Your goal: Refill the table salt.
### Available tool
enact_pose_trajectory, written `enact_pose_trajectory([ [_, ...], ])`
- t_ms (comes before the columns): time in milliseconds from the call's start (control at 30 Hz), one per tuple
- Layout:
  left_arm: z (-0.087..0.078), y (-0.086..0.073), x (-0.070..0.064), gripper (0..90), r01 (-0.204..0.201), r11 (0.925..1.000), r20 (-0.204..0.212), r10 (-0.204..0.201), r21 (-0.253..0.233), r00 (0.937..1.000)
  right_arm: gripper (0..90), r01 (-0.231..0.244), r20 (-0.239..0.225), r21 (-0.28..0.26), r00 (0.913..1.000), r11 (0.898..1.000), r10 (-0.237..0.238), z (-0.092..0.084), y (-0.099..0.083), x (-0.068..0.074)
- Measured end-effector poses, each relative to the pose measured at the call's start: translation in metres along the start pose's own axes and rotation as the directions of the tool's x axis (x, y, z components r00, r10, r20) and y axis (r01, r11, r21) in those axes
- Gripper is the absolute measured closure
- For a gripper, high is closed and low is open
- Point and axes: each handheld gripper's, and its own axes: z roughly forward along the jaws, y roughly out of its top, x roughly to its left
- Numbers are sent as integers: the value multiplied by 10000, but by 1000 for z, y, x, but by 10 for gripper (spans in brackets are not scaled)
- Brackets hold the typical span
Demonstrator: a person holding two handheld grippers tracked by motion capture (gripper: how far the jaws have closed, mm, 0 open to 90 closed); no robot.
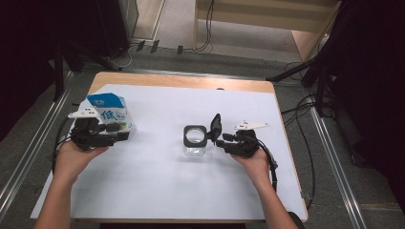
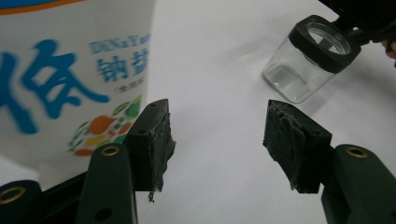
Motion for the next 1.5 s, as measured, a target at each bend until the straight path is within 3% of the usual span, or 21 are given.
enact_pose_trajectory([
  [200, -16, 0, 14, 417, 288, 9990, -305, -299, -354, 9991, 563, -142, -13, 85, 9999, 9999, 142, 2, 2, -2],
  [433, -26, 6, 33, 415, 508, 9980, -750, -534, -365, 9957, 563, -132, 90, 288, 9999, 9995, 129, 0, 0, -2],
  [567, -31, 9, 47, 418, 739, 9962, -799, -774, -464, 9938, 563, -234, 180, 286, 9996, 9993, 229, -4, -4, -3],
  [633, -32, 10, 52, 412, 773, 9958, -1049, -821, -491, 9911, 563, -283, 222, 337, 9994, 9990, 275, -6, -7, -2],
  [933, -23, 23, 61, 408, 758, 9956, -824, -802, -548, 9934, 563, -265, 346, 239, 9991, 9994, 257, -15, -15, 0],
  [1033, -19, 27, 62, 425, 412, 9964, -815, -473, -742, 9956, 563, -292, 315, 198, 9991, 9994, 285, -17, -18, 3],
  [1133, -14, 31, 64, 435, 222, 9978, -684, -265, -626, 9973, 562, -176, 253, 188, 9995, 9997, 171, -18, -21, 6],
  [1267, -8, 34, 66, 510, 15, 9973, -396, -44, -734, 9992, 562, -20, 70, 192, 10000, 9998, 19, -19, -23, 14],
  [1367, -5, 35, 68, 580, 180, 9967, -18, -182, -795, 9998, 560, 172, -37, 185, 9998, 9997, -171, -20, -24, 21],
  [1500, -4, 36, 67, 705, 63, 9969, 28, -61, -783, 10000, 571, 168, -238, 59, 9996, 9998, -166, -23, -26, 28],
])
